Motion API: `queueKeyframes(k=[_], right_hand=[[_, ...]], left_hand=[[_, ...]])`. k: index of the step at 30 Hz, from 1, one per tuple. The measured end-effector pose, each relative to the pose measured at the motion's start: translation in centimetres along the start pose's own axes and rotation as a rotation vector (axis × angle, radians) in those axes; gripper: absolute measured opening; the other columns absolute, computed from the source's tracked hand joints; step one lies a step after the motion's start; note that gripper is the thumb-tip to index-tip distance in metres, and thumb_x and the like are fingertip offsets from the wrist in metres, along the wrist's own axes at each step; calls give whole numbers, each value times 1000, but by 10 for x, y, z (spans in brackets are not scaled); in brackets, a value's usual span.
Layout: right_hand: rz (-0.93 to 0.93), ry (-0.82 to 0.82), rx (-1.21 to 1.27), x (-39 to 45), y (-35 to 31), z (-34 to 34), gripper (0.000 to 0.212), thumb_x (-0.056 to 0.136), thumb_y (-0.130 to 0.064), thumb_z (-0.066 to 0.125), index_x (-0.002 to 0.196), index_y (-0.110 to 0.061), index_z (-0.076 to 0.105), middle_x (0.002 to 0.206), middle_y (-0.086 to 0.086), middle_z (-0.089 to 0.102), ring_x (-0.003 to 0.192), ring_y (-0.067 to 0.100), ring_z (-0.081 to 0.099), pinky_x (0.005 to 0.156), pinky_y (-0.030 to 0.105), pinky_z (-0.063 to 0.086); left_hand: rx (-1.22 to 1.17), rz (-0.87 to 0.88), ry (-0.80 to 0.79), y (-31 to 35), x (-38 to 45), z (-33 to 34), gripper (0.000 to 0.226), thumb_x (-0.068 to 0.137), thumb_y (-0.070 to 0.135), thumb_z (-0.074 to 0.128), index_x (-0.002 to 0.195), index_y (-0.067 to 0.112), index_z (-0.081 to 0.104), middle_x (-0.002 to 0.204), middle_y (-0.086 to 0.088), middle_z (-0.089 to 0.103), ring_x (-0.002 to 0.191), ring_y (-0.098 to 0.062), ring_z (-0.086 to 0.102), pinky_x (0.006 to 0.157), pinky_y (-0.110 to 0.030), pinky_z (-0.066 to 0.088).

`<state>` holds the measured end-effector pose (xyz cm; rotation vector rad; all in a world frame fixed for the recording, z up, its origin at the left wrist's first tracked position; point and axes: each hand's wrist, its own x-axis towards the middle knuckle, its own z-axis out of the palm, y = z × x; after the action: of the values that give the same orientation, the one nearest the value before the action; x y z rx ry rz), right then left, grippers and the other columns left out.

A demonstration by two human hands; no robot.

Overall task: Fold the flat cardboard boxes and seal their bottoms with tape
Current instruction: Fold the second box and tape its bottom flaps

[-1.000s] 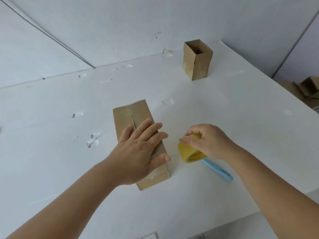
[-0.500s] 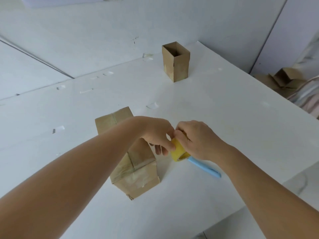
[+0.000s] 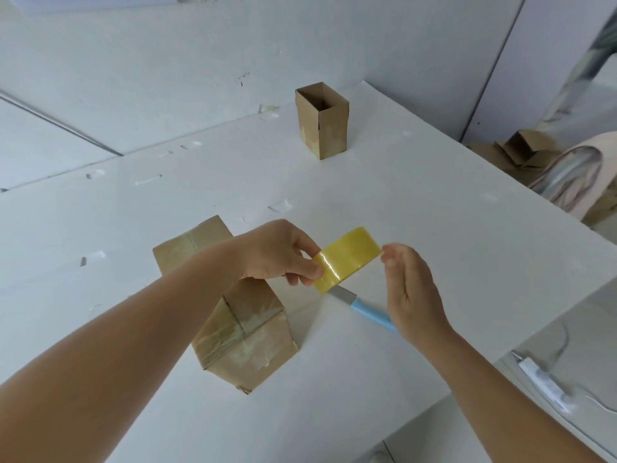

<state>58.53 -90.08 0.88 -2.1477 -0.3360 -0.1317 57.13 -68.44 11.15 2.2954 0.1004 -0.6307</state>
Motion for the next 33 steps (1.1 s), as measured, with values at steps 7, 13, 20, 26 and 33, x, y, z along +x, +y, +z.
queueKeyframes(k=[7,13,20,26,33], right_hand=[[104,-357,-444,-29,50,14,40,90,-32,56,129,-26,55,121,1,50,109,21,44,91,29,40],[98,-292,-418,-36,51,17,33,94,-24,50,126,-23,60,108,0,51,97,15,42,80,25,41],[56,-494,-273,-53,26,-16,12,96,-23,42,86,-27,49,68,-7,49,60,9,45,56,22,34],[-12,-562,-113,-73,-5,-40,8,94,-43,45,99,-40,51,59,-7,47,50,7,40,51,23,34],[-6,-492,-63,-82,-37,-59,19,94,-23,50,95,-41,47,82,-7,64,61,13,57,64,33,50]], left_hand=[[55,12,53,-1,-3,4,8,84,25,70,89,30,73,72,9,73,57,2,59,49,-4,36],[41,20,67,-2,-5,6,7,84,25,70,85,31,73,72,8,73,58,0,60,63,-14,41],[28,13,75,-1,-7,6,5,84,26,71,84,32,72,68,12,71,58,1,60,61,-13,39],[8,35,83,-5,-8,5,5,84,27,71,85,32,72,73,10,73,59,1,61,76,-21,44],[-1,54,93,-5,-11,6,7,84,27,70,88,32,73,71,12,71,59,2,60,77,-20,45]])
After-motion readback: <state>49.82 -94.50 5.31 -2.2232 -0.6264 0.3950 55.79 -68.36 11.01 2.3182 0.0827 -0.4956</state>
